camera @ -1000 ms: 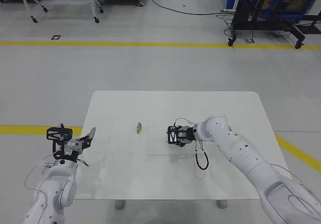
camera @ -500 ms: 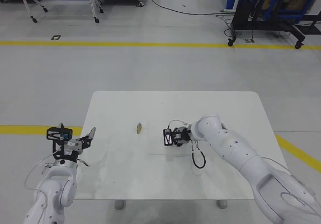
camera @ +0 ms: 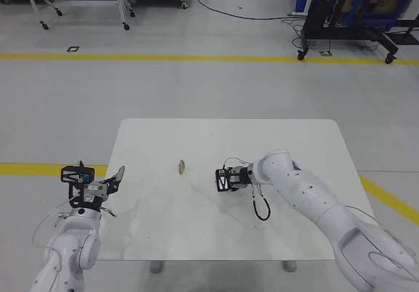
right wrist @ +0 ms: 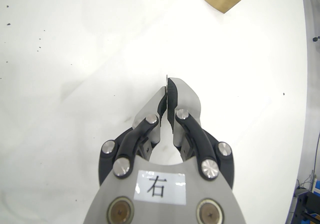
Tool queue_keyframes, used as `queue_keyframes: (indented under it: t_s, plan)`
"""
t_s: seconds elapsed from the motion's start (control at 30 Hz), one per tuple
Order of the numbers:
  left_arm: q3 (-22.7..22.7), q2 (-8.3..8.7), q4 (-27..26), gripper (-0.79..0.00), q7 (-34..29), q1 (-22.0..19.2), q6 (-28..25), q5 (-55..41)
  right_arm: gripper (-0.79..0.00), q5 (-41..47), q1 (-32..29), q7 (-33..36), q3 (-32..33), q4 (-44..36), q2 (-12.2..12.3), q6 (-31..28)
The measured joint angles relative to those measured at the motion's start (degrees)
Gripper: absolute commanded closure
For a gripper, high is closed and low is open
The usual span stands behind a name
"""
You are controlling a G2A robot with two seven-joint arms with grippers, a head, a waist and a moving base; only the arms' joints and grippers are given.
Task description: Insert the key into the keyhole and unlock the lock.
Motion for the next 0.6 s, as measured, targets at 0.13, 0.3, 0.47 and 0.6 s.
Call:
queue_keyframes:
  t_s: [0.13, 0.3, 0.47, 0.6]
  plan:
    - [0.0, 0.0, 0.0, -0.785, 0.0, 0.0, 0.0, 0.0, 0.0, -0.89, -0.82, -4.36, 1.03, -0.96, 1.23, 0.34]
    - [0.0, 0.0, 0.0, -0.785, 0.0, 0.0, 0.0, 0.0, 0.0, -1.72, -1.83, -9.12, 2.14, -1.97, 2.61, -0.01]
    - [0.0, 0.0, 0.0, -0.785, 0.0, 0.0, 0.0, 0.0, 0.0, -1.7, -1.81, -8.98, 2.12, -1.95, 2.58, -0.01]
    - [0.0, 0.0, 0.0, -0.785, 0.0, 0.0, 0.0, 0.0, 0.0, -1.7, -1.81, -8.99, 2.12, -1.95, 2.58, -0.01]
